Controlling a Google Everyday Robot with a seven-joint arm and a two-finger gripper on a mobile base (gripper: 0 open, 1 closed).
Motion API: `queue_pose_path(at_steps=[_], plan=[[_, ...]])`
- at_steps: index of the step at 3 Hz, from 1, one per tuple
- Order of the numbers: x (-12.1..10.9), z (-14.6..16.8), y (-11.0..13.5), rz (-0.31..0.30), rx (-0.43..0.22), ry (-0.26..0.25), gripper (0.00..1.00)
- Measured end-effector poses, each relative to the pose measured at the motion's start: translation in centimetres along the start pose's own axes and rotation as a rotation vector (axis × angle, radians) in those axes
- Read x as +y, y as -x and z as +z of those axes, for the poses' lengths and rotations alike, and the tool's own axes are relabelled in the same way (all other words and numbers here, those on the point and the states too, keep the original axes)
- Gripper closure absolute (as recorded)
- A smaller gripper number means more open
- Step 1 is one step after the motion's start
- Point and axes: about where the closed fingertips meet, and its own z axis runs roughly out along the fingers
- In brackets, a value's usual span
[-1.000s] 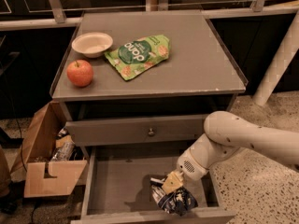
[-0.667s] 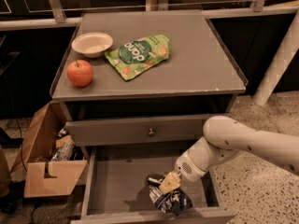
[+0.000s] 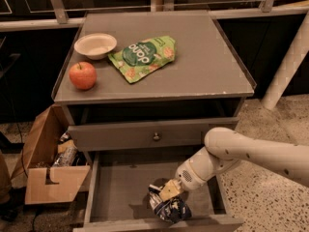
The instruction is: Place blue chip bag into middle drawer
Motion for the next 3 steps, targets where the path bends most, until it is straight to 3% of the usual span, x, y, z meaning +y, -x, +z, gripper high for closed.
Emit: queue_pose_path(at_steps=[3], plan=[[-2.3,0.1,2.0,0.025,-0.03,0.003,1.0]])
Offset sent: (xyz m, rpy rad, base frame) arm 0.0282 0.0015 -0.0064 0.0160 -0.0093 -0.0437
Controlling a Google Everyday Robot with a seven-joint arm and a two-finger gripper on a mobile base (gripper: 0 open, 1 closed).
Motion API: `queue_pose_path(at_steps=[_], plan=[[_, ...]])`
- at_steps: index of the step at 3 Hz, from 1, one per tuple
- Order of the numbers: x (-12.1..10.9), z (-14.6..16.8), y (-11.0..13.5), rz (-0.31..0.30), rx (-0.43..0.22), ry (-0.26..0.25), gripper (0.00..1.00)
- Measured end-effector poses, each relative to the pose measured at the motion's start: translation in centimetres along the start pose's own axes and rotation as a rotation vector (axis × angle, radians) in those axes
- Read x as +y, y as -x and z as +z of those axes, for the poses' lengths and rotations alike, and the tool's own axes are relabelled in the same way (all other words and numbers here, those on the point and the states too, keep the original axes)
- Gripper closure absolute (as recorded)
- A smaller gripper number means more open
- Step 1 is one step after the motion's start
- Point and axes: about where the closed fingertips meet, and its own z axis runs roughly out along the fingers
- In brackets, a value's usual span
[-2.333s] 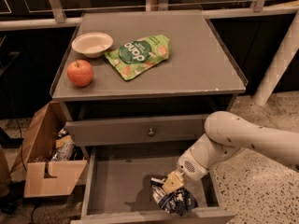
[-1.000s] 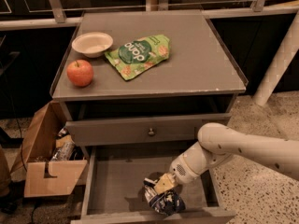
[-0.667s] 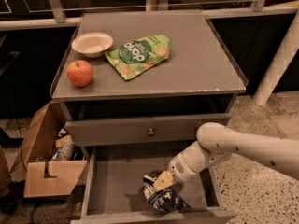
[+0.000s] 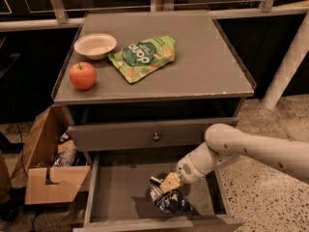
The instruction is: Place blue chip bag into middle drawer
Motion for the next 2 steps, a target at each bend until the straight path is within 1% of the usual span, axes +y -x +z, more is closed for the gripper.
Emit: queue_pose_path(at_steps=[2], plan=[[-2.9,1.0,0.7,0.034,-0.038,0.009,1.0]])
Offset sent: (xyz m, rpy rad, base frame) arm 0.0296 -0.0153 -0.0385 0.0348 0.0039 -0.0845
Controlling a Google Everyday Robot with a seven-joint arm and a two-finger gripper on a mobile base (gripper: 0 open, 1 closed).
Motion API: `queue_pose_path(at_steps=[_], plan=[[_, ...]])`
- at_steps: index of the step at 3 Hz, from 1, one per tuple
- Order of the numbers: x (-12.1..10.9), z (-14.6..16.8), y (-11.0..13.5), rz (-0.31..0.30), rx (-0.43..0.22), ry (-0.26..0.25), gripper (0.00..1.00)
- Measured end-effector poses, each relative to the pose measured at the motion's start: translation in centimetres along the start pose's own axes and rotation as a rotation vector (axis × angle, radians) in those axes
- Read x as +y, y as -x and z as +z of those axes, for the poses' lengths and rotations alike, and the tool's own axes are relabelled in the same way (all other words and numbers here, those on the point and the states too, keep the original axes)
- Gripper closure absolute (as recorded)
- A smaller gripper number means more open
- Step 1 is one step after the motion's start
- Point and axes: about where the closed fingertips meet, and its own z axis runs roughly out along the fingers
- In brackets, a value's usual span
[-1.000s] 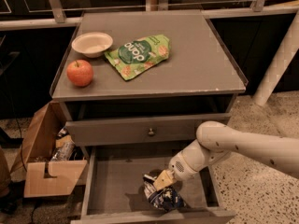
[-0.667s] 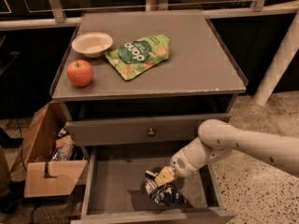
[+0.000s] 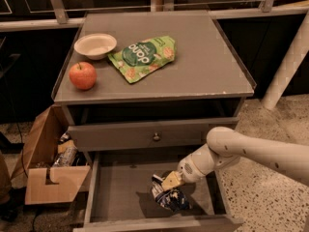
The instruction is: Place blue chip bag into middle drawer
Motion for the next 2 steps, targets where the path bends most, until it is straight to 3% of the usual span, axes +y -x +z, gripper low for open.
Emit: queue_pose_path(at_steps=[2], plan=[[-2.22,2.45,1.07,0.012,-0.018,0.03,1.0]])
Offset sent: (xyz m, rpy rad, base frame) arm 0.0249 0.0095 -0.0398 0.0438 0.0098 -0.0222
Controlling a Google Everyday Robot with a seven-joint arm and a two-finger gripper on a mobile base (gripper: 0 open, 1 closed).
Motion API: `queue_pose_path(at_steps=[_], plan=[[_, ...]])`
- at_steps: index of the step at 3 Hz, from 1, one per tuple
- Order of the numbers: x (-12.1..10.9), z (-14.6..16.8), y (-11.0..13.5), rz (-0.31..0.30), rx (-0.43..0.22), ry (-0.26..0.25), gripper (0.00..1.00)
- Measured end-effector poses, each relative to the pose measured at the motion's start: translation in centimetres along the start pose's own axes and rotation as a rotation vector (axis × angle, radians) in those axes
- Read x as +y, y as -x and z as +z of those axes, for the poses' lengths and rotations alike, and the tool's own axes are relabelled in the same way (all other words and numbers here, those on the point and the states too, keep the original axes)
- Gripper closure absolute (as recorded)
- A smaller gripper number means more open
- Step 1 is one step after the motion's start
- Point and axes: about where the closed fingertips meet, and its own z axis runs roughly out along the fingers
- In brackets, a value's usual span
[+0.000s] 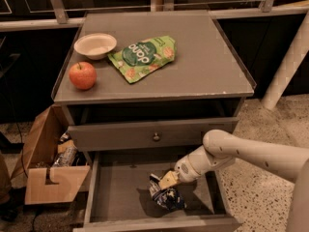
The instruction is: Place blue chip bag into middle drawer
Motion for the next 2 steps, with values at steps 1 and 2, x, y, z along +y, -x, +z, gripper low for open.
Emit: queue_pose_path(at_steps=[1,2], plan=[[-0.6,1.4,0.1,0.006,0.009,0.017,1.0],[-1.1,2.6,0.1,0.012,0.018,0.025,1.0]])
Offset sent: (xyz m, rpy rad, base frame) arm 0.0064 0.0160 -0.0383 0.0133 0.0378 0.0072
